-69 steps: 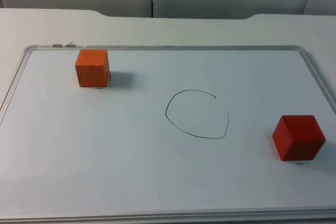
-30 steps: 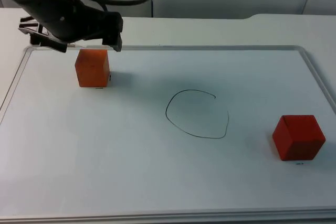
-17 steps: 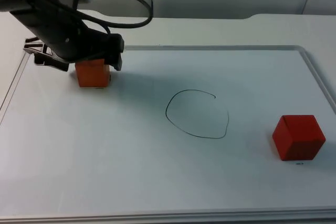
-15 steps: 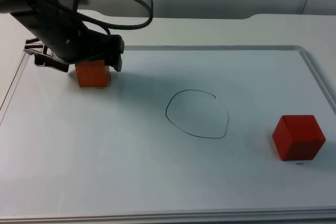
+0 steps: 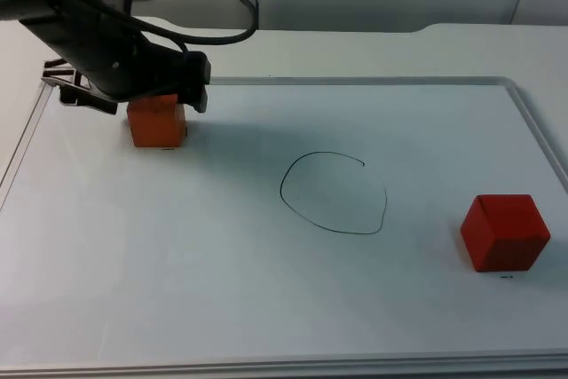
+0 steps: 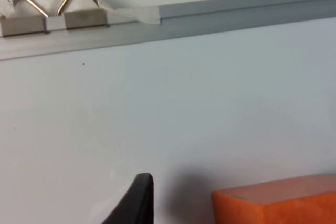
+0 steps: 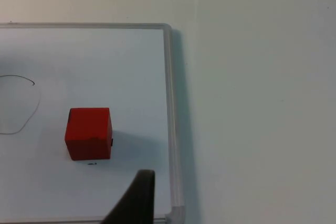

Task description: Pick up one cube with the left hand and another cube with the right hand. First place the cube in the right hand at the target position, then stack the cube in the left hand on top.

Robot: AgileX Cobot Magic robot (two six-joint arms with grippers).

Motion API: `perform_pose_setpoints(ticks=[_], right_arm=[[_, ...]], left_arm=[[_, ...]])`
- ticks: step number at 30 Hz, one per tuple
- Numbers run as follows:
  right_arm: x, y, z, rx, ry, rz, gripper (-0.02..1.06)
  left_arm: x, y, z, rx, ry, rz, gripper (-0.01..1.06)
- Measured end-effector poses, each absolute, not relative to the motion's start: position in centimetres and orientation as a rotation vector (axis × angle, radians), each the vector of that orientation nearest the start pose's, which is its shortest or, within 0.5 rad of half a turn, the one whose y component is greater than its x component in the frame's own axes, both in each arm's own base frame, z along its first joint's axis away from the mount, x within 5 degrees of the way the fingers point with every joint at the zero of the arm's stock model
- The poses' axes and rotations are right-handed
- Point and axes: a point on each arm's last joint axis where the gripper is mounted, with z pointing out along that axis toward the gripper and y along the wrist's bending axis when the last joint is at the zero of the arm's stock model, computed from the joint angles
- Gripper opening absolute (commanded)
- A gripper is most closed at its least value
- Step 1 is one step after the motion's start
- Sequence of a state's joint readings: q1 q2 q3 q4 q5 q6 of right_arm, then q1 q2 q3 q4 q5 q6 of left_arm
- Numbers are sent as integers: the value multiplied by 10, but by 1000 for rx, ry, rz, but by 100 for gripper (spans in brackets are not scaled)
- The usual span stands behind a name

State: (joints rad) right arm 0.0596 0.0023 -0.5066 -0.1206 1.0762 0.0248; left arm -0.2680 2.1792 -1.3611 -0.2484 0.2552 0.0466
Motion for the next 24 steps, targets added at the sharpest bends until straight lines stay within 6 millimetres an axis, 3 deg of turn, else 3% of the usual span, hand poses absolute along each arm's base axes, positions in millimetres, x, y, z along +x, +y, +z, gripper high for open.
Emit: perform_pose_setpoints(ticks=[5, 6, 10, 11, 13, 15, 20, 24], right_arm=[[-6, -10, 278, -29, 2050, -92, 105], [-6, -10, 278, -29, 2050, -92, 105], [-6, -10, 278, -29, 2050, -92, 105], [-6, -10, 278, -29, 2050, -92, 105], [-6, -10, 278, -29, 2050, -92, 105], [-6, -10, 278, -29, 2050, -92, 105], [-6, -10, 278, -29, 2050, -92, 105], [-6, -10, 278, -29, 2050, -92, 105]], left_arm=[[428, -123, 106, 119, 2566, -257, 68], [428, -123, 106, 119, 2566, -257, 68], [428, -123, 106, 119, 2566, -257, 46], [428, -123, 106, 121, 2563, -256, 46], [428, -123, 106, 121, 2563, -256, 31], [428, -123, 107, 121, 2561, -256, 24], [423, -123, 118, 134, 2597, -268, 22], [415, -123, 165, 148, 2553, -296, 22]])
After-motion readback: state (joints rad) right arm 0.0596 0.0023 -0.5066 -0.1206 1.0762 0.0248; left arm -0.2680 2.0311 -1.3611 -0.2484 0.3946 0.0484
